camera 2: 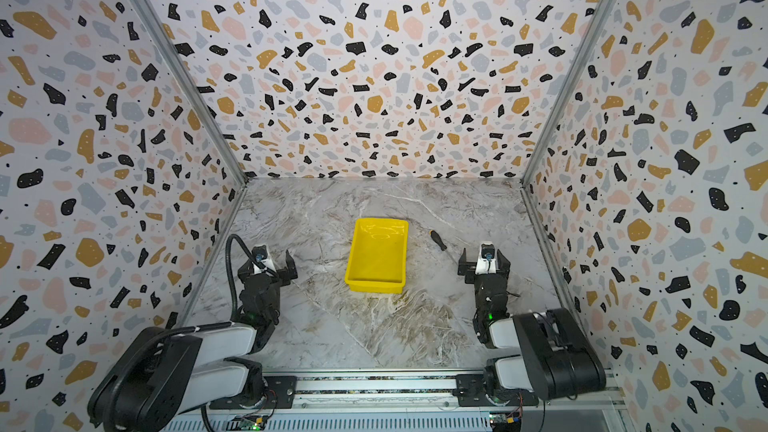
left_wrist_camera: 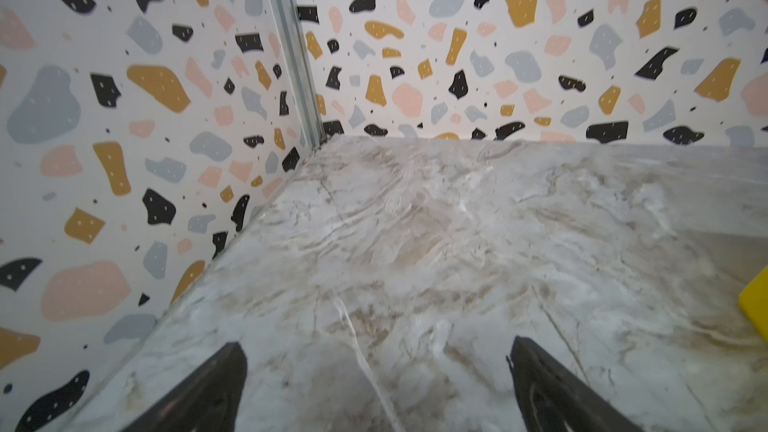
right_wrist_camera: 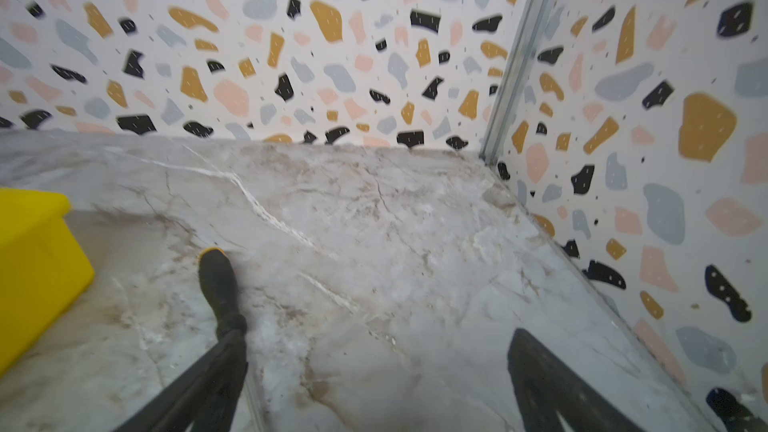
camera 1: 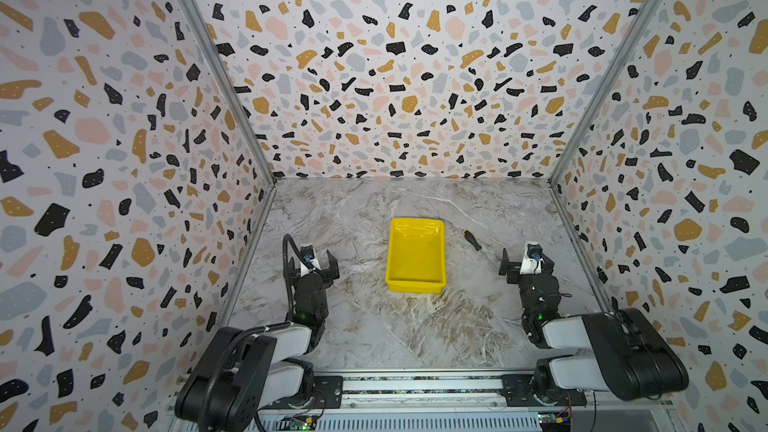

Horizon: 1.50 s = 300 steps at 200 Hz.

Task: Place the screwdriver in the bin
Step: 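Raise both arms and reach the right gripper toward the screwdriver handle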

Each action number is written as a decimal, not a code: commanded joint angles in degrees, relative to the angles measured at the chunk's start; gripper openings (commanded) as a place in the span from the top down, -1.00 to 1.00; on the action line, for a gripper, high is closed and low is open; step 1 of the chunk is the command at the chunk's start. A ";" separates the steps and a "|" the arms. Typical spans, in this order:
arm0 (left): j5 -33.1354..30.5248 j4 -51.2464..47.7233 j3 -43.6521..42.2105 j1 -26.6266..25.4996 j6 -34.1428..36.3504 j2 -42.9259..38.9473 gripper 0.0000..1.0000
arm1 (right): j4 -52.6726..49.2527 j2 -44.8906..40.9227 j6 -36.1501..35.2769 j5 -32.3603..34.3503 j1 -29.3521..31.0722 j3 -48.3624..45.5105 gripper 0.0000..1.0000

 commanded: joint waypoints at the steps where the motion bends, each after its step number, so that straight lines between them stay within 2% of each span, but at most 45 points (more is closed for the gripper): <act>1: -2.82 -25.81 12.04 -2.24 -4.13 -10.30 -0.99 | -23.94 -15.47 1.57 9.66 5.55 6.80 -0.98; 11: -3.04 -35.41 15.53 -3.77 -8.47 -14.10 -0.99 | -40.03 -21.06 8.46 10.37 6.92 12.53 -0.98; 31: 2.41 -52.00 19.15 -4.44 -21.54 -21.00 -0.99 | -67.67 -26.53 26.04 8.59 7.04 20.92 -0.98; 44: 9.94 -55.14 17.23 -4.57 -21.63 -24.60 -1.00 | -79.07 -28.24 35.35 6.65 6.98 19.77 -0.98; 53: 13.71 -55.75 14.94 -4.56 -20.85 -26.55 -0.99 | -80.09 -29.01 35.66 2.65 6.04 17.14 -0.98; 64: 14.55 -54.70 11.32 -4.55 -22.87 -27.80 -0.99 | -79.92 -29.36 35.49 -4.41 4.24 15.45 -0.98; 70: 15.30 -52.74 9.19 -4.50 -24.03 -27.94 -1.00 | -79.34 -29.40 36.11 -5.67 4.62 14.17 -0.98; 87: 15.51 -54.96 10.62 -4.45 -24.11 -26.43 -1.00 | -78.07 -30.25 37.24 -1.88 7.92 12.46 -0.98; 99: 12.77 -56.37 11.40 -4.50 -25.15 -24.99 -0.99 | -78.05 -31.57 37.77 2.07 10.72 12.18 -0.98; 143: 11.11 -56.71 12.70 -4.50 -25.79 -20.58 -0.99 | -77.22 -33.53 38.50 6.83 16.83 11.27 -0.98; 192: 7.90 -57.21 12.36 -4.43 -26.80 -21.05 -0.99 | -78.32 -34.19 39.92 10.03 20.60 11.49 -0.98; 218: 3.75 -59.82 12.09 -4.40 -29.04 -23.28 -1.00 | -79.45 -34.96 40.81 9.67 21.72 11.45 -0.98; 237: 1.67 -60.95 11.06 -4.41 -31.01 -25.06 -1.00 | -78.40 -35.20 40.63 11.29 24.68 11.01 -0.98; 267: -1.21 -61.89 9.51 -4.41 -34.84 -26.27 -0.99 | -77.93 -31.91 40.94 16.39 29.68 12.28 -0.98; 300: -1.53 -62.36 10.40 -4.41 -34.66 -24.81 -0.99 | -77.98 -27.12 40.93 18.64 30.07 14.24 -0.98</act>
